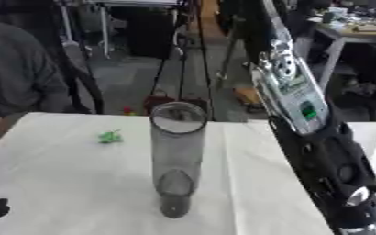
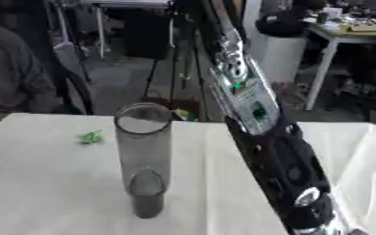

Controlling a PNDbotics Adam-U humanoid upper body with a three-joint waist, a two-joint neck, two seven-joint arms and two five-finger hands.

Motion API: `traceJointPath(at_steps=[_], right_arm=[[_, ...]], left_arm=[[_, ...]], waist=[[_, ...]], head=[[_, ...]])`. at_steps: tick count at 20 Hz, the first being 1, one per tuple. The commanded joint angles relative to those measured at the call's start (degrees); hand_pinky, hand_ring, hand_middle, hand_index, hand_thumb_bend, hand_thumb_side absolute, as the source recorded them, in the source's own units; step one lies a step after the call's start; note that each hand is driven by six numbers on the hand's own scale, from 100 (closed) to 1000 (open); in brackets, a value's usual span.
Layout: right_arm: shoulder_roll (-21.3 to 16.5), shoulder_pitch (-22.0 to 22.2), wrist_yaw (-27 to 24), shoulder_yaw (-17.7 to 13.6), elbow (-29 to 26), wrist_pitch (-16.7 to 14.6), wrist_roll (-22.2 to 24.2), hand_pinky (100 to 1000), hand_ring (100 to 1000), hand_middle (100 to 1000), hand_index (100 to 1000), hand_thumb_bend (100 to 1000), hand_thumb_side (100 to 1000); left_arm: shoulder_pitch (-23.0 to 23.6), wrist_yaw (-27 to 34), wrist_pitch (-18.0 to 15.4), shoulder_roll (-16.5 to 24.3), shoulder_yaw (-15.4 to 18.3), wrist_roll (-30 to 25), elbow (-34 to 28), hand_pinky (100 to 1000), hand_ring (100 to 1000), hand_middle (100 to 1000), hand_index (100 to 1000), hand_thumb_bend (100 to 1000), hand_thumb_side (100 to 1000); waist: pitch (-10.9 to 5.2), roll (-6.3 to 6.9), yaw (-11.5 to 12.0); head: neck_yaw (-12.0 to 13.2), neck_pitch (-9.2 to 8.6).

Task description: Arrange flowers into the vase.

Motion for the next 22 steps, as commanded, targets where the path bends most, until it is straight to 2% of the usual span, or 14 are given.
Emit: traceJointPath(at_steps=[1, 7, 15, 22], right_arm=[[-0.22, -1.15, -3.38, 0.12, -2.11, -0.24, -0.66, 100, 100, 100, 175, 100, 915], [0.08, -0.2, -9.19, 1.95, -3.76, 0.19, -0.19, 100, 100, 100, 175, 100, 919], [-0.87, 0.28, -16.86, 1.05, -0.52, 2.08, 4.06, 100, 100, 100, 179, 100, 922], [-2.73, 0.43, -23.77, 0.58, 1.66, 1.04, 5.74, 100, 100, 100, 183, 100, 924]], left_arm=[[-0.78, 0.3, -0.05, 0.09, -0.03, -0.26, -0.44, 844, 802, 815, 843, 845, 642], [-0.83, 0.27, -0.06, 0.04, -0.06, -0.32, -0.39, 844, 802, 815, 844, 846, 642], [-0.74, 0.23, -0.1, -0.04, 0.03, -0.28, -0.39, 844, 802, 814, 844, 846, 641], [-0.64, 0.02, -0.14, -0.01, 0.11, -0.23, -0.32, 843, 796, 814, 843, 849, 641]], waist=[[-0.78, 0.41, 0.17], [-0.61, 0.41, 0.09], [-0.43, 0.39, -0.16], [-0.25, 0.32, -0.47]], head=[[-0.26, -0.6], [-0.16, -0.6], [0.09, -0.6], [0.25, -0.65]])
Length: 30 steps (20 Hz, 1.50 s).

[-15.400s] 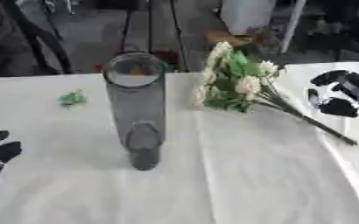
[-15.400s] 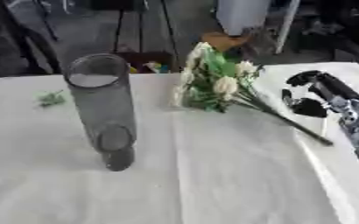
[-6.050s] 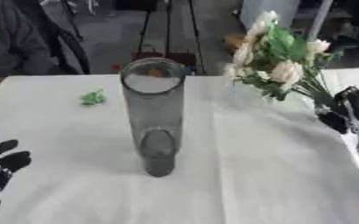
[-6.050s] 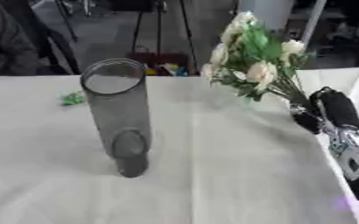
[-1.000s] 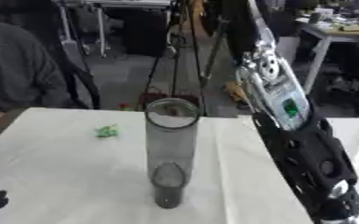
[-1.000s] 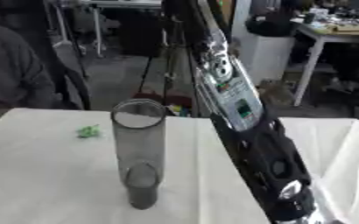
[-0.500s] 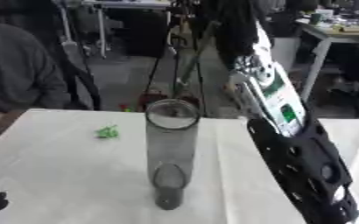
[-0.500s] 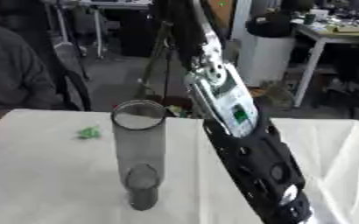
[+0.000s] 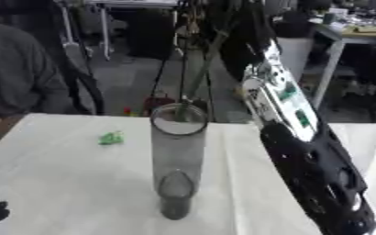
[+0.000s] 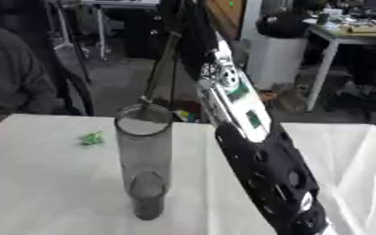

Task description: Arrange flowers into the vase.

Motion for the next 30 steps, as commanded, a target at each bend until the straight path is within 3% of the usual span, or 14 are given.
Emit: traceJointPath(at_steps=[1, 15, 26, 30], right_arm=[[-2.36, -0.93, -3.5, -0.79, 0.75, -0.76, 0.76, 100, 100, 100, 183, 100, 924], [-6.95, -1.08, -16.99, 0.04, 1.75, -6.98, 2.74, 100, 100, 100, 189, 100, 913], [-9.39, -1.06, -27.65, 0.12, 2.65, -8.08, 6.04, 100, 100, 100, 193, 100, 909], [-9.65, -1.02, -29.19, 0.07, 2.79, -8.06, 6.54, 100, 100, 100, 193, 100, 908]], left_arm=[[-0.62, -0.05, -0.18, 0.36, 0.13, -0.07, -0.63, 843, 795, 814, 843, 849, 641], [-0.59, -0.27, -0.26, 0.41, 0.16, -0.01, -0.61, 843, 793, 813, 843, 852, 640], [-0.62, -0.25, -0.27, 0.44, 0.22, 0.1, -0.65, 842, 791, 813, 842, 853, 641], [-0.59, -0.25, -0.29, 0.45, 0.24, 0.14, -0.65, 842, 790, 812, 842, 854, 642]], waist=[[-0.61, 0.31, -0.03], [-0.29, 0.13, 0.21], [-0.36, -0.08, 0.12], [-0.44, -0.06, 0.14]], head=[[0.16, -0.65], [0.2, -0.83], [0.31, -1.01], [0.3, -1.08]])
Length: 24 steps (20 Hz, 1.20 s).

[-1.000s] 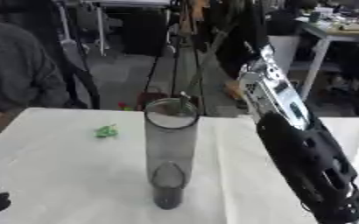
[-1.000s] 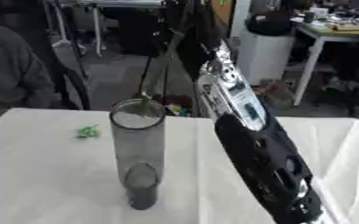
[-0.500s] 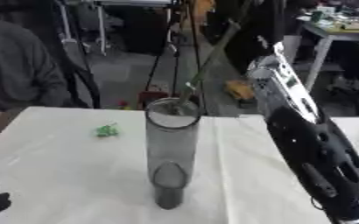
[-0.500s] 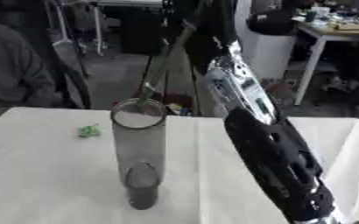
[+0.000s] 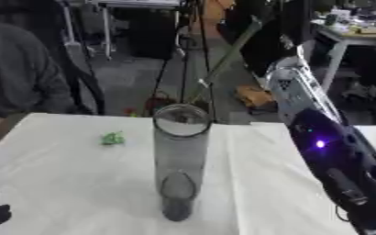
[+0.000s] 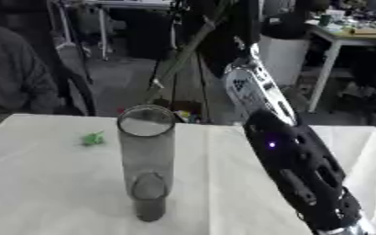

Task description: Arrange flowers into the vase.

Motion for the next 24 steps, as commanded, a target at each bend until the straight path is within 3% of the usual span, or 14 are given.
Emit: traceJointPath(at_steps=[1, 11, 24], right_arm=[[-2.03, -1.16, -1.3, -0.39, -0.2, -0.08, 0.49, 100, 100, 100, 194, 100, 908], [-2.21, -1.19, -0.57, -0.41, -0.25, -0.43, 0.83, 100, 100, 100, 195, 100, 904], [-2.51, -1.03, 9.63, 0.98, -0.76, -3.33, 2.78, 100, 100, 100, 199, 100, 890]], left_arm=[[-0.59, -0.15, -0.19, 0.45, 0.23, 0.07, -0.68, 842, 790, 812, 842, 854, 642], [-0.56, -0.19, -0.23, 0.48, 0.26, 0.15, -0.68, 842, 788, 812, 843, 856, 642], [-0.67, -0.31, -0.24, 0.43, 0.3, 0.26, -0.57, 841, 786, 811, 842, 858, 642]], waist=[[-0.82, 0.26, -0.02], [-0.89, 0.32, 0.0], [-0.81, 0.14, 0.0]], head=[[0.06, -0.58], [0.2, -0.51], [0.35, -0.6]])
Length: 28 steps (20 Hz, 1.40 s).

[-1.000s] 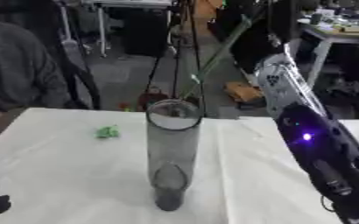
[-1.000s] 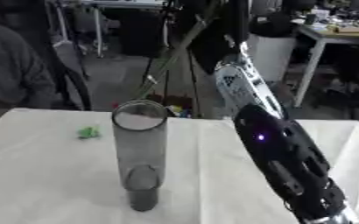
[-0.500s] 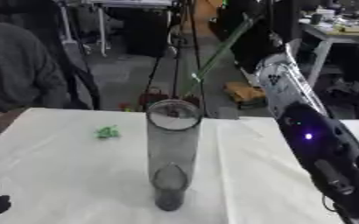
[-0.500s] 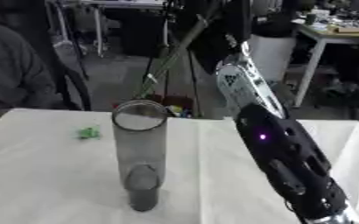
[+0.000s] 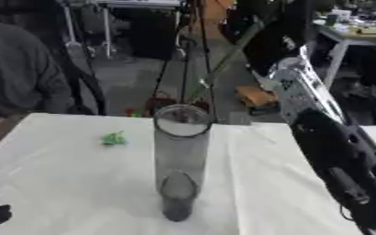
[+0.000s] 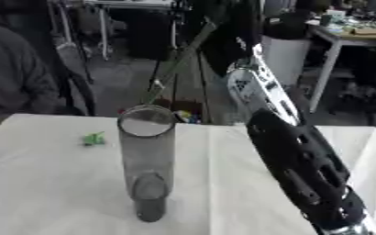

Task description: Arrange flowers into the vase.

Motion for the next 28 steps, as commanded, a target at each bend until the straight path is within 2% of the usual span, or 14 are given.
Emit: traceJointPath(at_steps=[1, 4, 9, 28], right_arm=[[-1.75, -1.02, 2.87, 0.27, -0.68, -0.78, 0.61, 100, 100, 100, 199, 100, 888], [-1.76, -0.82, 5.49, 0.95, -0.5, -1.54, 1.56, 100, 100, 100, 200, 100, 864], [-1.53, -0.45, 8.51, 1.89, 0.35, -2.18, 2.6, 100, 100, 100, 201, 100, 883], [-1.96, 1.13, 13.3, 3.3, 2.04, -2.06, 7.34, 100, 100, 100, 213, 100, 884]], left_arm=[[-0.69, -0.31, -0.11, 0.42, 0.29, 0.15, -0.57, 841, 786, 811, 842, 859, 642], [-0.67, -0.32, -0.11, 0.39, 0.35, 0.22, -0.5, 841, 785, 811, 842, 859, 642], [-0.73, -0.3, -0.14, 0.36, 0.4, 0.34, -0.43, 840, 784, 810, 841, 859, 642], [-0.43, -0.56, -0.26, 0.36, 0.7, 0.75, -0.29, 839, 781, 808, 840, 864, 641]], waist=[[-0.79, 0.19, 0.03], [-0.78, 0.12, 0.07], [-0.74, -0.03, -0.07], [-0.46, -0.19, -0.93]], head=[[0.09, -0.6], [0.13, -0.67], [0.2, -0.8], [0.89, -0.85]])
